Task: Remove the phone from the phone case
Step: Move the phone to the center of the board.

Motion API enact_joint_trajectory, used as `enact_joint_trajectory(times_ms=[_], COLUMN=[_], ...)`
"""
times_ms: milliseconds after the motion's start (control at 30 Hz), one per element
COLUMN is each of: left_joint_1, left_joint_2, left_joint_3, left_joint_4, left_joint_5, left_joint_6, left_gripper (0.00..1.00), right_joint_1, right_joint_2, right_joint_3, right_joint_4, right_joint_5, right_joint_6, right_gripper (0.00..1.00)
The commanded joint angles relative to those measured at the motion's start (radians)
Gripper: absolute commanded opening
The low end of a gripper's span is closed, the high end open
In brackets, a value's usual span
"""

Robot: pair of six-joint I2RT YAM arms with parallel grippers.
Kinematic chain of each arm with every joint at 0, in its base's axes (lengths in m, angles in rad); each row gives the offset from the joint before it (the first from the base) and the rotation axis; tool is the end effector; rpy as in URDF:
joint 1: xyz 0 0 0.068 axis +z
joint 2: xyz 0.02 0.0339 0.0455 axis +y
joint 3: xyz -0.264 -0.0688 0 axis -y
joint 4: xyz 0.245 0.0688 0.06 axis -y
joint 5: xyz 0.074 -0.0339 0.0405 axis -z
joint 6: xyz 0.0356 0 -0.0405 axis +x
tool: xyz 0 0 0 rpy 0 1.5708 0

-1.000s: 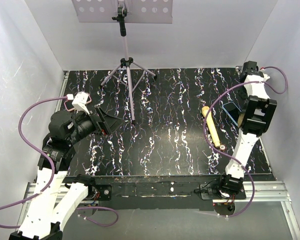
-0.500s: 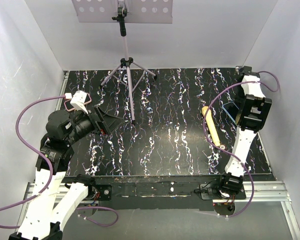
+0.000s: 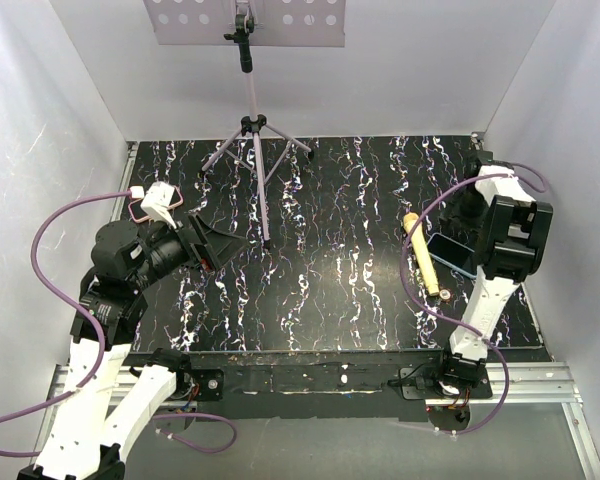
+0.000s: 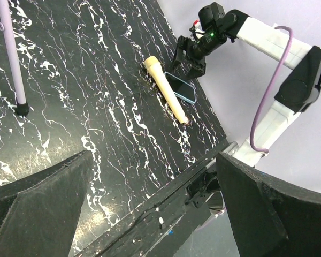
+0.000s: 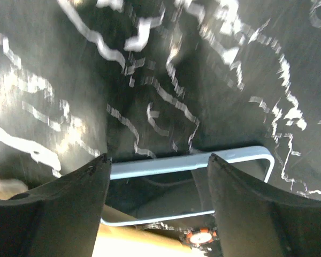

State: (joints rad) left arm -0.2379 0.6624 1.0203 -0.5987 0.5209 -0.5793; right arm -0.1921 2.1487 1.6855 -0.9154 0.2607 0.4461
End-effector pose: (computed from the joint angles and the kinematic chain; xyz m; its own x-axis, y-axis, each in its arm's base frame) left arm 0.1145 -0.0460 0.3929 -0.5630 -0.3521 -0.7477 0.4372 0.6409 -0.6310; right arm 0.4212 -0.0913 0.1724 -0.7688 0.5742 -0.2815 0.6257 0.7663 -0.1458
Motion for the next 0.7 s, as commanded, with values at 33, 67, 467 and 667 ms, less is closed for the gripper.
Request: enact_joint_trajectory(times_ms=[33,67,467,667], left_joint_1=[-0.011,-0.012,-0.024,-0.023], left_joint_2=[-0.014,-0.014,-0.026,-0.032], left_joint_3=[0.023,0.024,0.027,0.038], left_joint_4=[0.002,0.005,0.01,-0.003], left_joint_5=[0.021,0.021,0.031,0.034], left_joint_6=[0.009,0.009,0.003,0.004], left_gripper=[1.0,1.0,1.0,1.0], right_joint_1=[0.014,0.013,-0.038,-0.038], right_joint_2=[-0.182,-0.2,-0.195,-0.052], right_joint_3=[-0.128,-0.135,-0.046,0.048], right_joint_4=[0.079,0.076,0.081,-0.026], right_joint_5=[-0.097,-0.083,0.041,0.253], right_joint_6=[-0.059,-0.066,-0.016,-0.044], right_gripper=[0.84,0.84,0.36,0.01])
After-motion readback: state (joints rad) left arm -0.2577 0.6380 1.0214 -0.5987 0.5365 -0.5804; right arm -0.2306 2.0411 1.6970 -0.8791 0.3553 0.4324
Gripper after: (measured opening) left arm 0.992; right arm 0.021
